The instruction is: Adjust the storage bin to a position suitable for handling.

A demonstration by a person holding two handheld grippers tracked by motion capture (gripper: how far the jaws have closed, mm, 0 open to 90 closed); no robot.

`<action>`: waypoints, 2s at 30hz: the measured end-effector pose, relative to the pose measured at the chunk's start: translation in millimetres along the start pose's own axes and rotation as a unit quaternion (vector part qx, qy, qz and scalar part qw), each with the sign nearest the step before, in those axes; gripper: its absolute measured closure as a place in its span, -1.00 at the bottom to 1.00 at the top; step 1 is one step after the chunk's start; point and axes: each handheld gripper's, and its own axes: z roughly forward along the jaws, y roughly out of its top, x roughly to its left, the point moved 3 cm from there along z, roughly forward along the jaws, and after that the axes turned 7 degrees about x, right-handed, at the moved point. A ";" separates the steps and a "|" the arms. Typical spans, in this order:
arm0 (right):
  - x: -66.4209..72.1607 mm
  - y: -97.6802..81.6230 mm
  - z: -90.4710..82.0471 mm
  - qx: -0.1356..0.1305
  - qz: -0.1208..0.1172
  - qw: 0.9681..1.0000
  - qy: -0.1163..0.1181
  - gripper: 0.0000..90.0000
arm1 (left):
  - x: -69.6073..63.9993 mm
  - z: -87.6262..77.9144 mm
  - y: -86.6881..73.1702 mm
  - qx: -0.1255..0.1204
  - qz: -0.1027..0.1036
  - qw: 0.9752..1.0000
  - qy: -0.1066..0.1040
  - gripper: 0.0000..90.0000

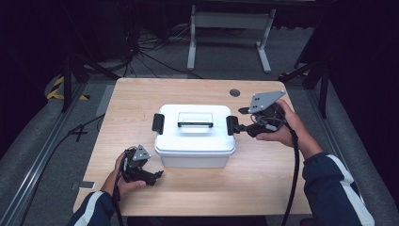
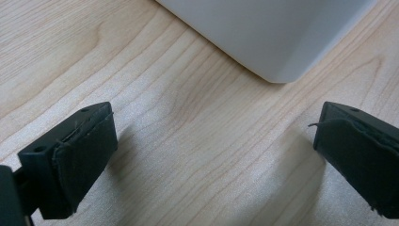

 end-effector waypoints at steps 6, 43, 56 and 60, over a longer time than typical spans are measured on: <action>7.4 19.4 14.6 0.010 -0.023 1.000 0.014 0.06 | 0.0 0.0 0.0 0.000 0.000 1.000 0.000 -0.99; 27.6 93.4 78.1 0.154 -0.150 0.976 0.037 0.84 | -0.3 -0.2 -0.6 0.000 0.001 1.000 -0.003 -0.99; 26.3 96.1 75.3 0.140 -0.162 0.976 0.034 0.86 | -0.3 -0.2 -0.6 0.000 0.001 1.000 -0.003 -0.99; 25.4 98.3 71.9 0.132 -0.160 0.978 0.029 0.86 | -0.4 -0.2 -0.7 0.000 0.001 1.000 -0.002 -0.99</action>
